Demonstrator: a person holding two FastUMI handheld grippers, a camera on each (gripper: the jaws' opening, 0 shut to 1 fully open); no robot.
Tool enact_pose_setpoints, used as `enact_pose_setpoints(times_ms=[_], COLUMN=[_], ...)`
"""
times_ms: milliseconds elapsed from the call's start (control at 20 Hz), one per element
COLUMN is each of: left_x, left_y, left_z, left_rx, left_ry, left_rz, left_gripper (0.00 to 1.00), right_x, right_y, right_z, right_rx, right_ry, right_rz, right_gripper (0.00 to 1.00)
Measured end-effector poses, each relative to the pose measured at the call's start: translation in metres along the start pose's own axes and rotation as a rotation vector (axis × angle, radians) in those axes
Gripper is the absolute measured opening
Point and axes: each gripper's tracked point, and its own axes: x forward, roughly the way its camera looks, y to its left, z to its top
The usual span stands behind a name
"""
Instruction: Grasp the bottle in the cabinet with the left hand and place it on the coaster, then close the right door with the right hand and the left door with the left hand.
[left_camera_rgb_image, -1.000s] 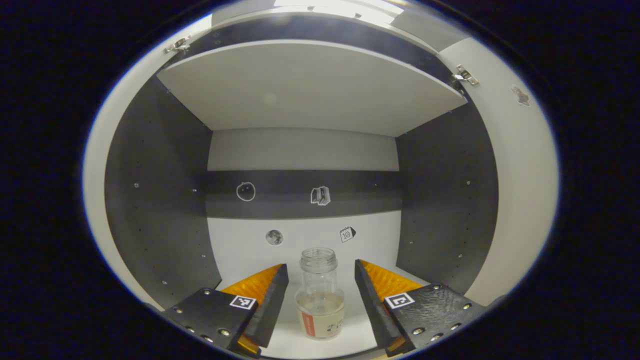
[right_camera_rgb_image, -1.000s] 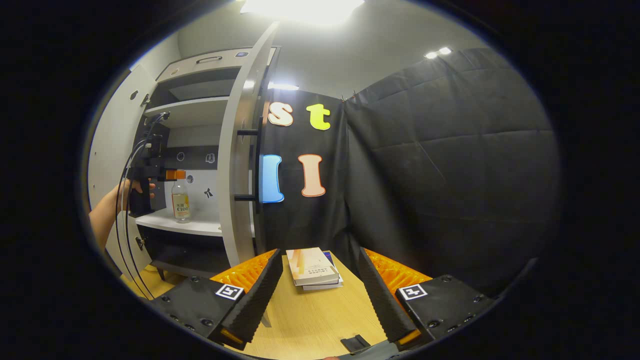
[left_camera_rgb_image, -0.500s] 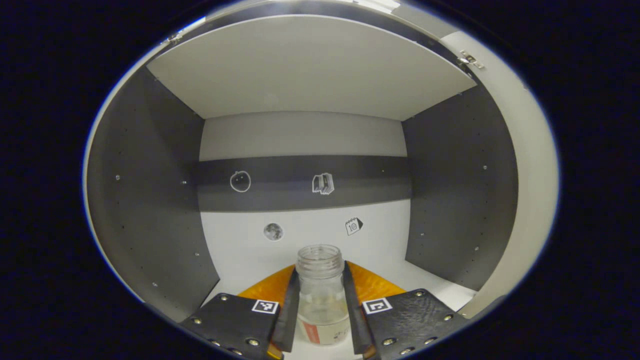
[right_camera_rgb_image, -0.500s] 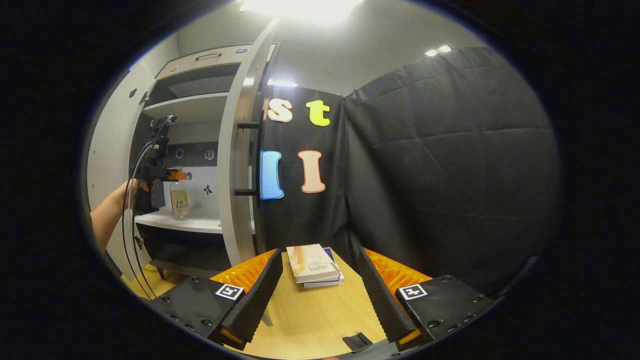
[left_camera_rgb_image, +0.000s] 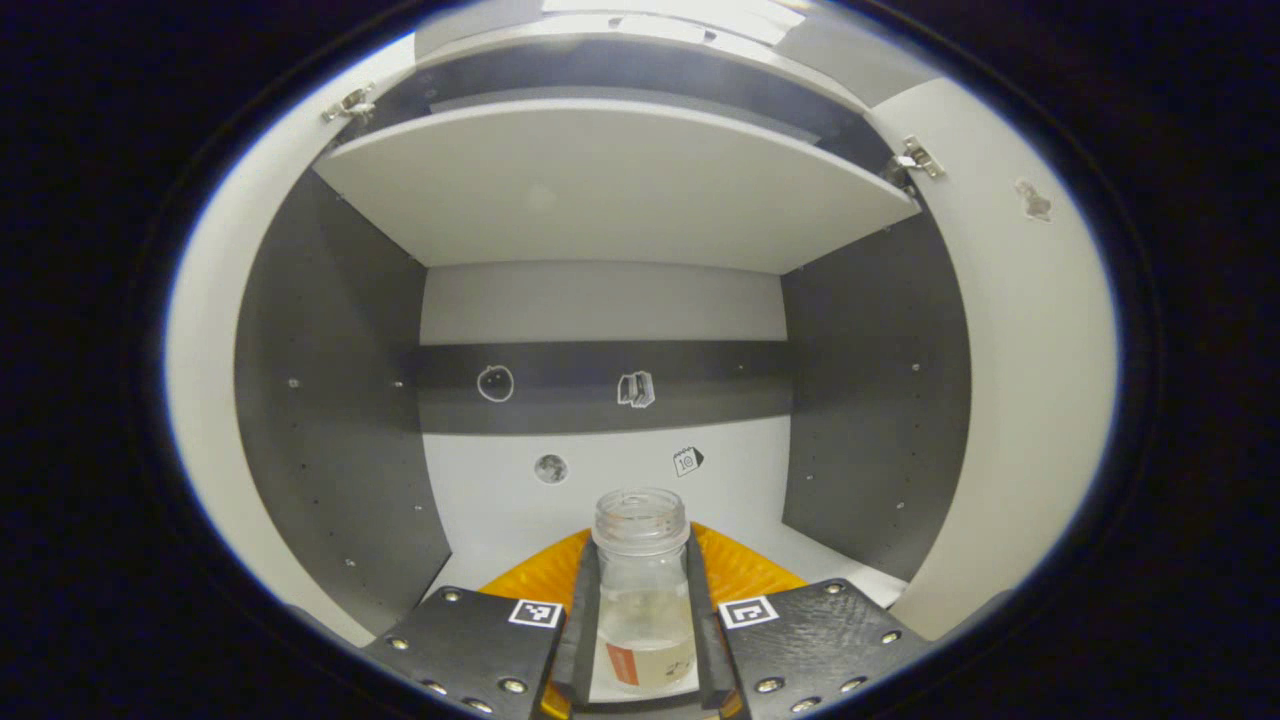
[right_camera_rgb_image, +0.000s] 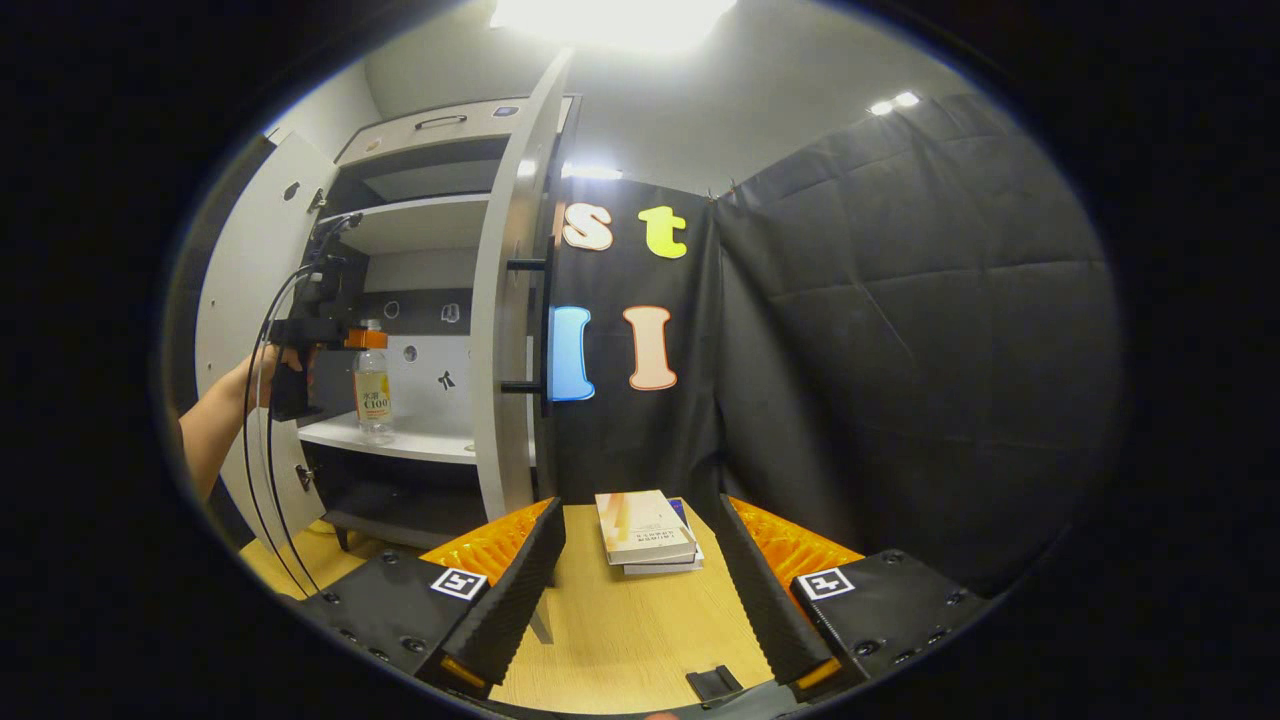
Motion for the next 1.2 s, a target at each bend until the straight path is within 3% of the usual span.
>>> enact_pose_setpoints(times_ms=[600,1200], left_x=[-0.109,-0.183], left_y=[-0.009,-0.039], left_z=[0.013,-0.030], left_rx=[-0.012,-0.006], left_ry=[-0.042,-0.009], left_rz=[0.051,0.057], left_gripper=[0.42,0.42], right_x=[-0.045,-0.074], right_y=[-0.009,-0.013], right_z=[0.001,-0.013], right_rx=[0.007,0.018], right_ry=[-0.021,-0.006], right_rz=[0.116,0.214], right_gripper=[0.97,0.96])
